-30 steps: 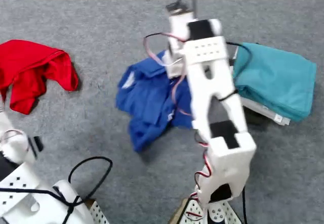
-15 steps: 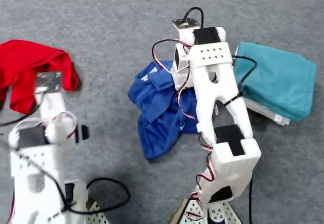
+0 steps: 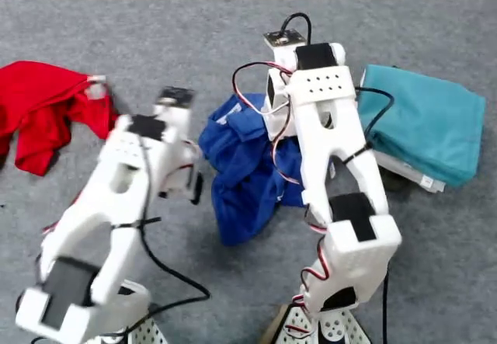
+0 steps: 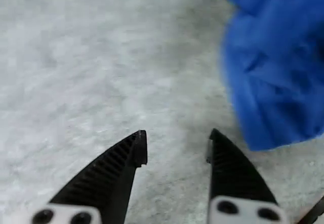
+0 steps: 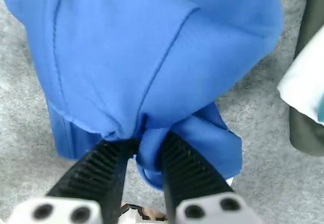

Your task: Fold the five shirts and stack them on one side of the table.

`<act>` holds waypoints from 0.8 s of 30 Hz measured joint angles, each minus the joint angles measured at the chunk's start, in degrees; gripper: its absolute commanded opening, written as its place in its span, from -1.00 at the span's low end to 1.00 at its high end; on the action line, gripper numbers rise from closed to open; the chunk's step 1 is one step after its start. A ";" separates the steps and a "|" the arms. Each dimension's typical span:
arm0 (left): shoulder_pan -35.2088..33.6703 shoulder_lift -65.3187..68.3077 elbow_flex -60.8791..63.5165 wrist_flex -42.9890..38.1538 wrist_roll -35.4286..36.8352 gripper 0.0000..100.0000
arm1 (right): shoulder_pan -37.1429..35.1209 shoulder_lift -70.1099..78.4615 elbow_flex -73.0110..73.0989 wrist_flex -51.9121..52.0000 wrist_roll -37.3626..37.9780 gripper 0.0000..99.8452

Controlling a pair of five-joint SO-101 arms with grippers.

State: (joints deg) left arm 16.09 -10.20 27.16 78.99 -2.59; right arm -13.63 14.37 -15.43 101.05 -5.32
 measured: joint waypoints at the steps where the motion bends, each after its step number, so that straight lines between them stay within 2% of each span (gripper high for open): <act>1: 1.67 1.49 -0.26 -1.05 0.00 -0.96 | 0.00 -1.23 0.62 0.00 0.00 -0.99; 6: 7.38 7.82 -0.26 -7.74 -0.09 -0.96 | 3.96 -8.44 4.92 0.00 1.23 -0.99; 11: 8.18 11.52 -0.26 -13.54 0.00 -0.96 | 8.18 -14.07 10.02 0.00 4.04 -0.99; 17: 8.18 11.60 -2.29 -14.68 6.86 -0.93 | 11.96 -16.88 15.30 0.00 8.26 -0.99; 19: 8.18 11.60 -3.87 -14.68 8.62 -0.83 | 12.75 -16.88 16.97 0.00 9.76 -0.99; 24: 8.18 11.60 -6.59 -13.45 13.89 -0.42 | 13.10 -16.88 21.36 -0.09 12.31 -0.99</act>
State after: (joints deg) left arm 24.26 1.41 20.57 65.54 11.30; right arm -0.53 -2.51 5.93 100.97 6.99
